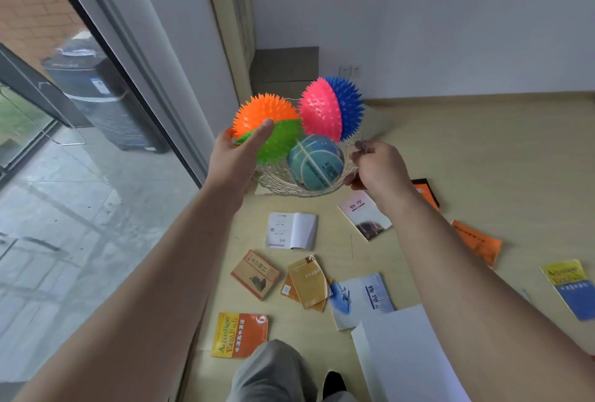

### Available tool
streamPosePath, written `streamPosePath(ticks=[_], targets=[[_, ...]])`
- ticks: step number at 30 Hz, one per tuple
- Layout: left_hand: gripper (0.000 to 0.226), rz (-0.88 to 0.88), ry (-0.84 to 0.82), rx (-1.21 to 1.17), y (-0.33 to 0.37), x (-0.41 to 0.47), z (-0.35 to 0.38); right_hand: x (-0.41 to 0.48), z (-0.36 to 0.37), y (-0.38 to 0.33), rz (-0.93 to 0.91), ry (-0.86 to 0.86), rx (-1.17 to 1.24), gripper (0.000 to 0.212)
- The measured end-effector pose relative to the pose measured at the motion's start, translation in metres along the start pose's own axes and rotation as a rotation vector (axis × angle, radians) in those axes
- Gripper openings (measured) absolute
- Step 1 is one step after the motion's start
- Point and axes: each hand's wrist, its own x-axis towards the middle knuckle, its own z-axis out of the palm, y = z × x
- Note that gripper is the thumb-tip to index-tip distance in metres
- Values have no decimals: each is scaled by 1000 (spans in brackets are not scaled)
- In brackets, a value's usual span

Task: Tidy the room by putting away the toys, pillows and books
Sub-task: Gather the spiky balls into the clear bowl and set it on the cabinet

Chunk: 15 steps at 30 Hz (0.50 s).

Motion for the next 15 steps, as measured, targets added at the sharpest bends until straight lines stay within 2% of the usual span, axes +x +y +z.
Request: streamPosePath(ticks=[4, 7, 11, 15], targets=[[46, -38, 9, 8, 0, 33, 14, 38, 3, -1, 16, -5, -24, 26], [35, -47, -8, 10, 0, 62, 22, 70, 11, -5, 30, 8, -30, 27], [46, -49, -22, 6, -2, 105, 25, 111, 30, -11, 29, 4, -40, 27], [40, -46, -36, 35, -1, 161, 25, 151, 51, -22, 41, 10, -57, 31]])
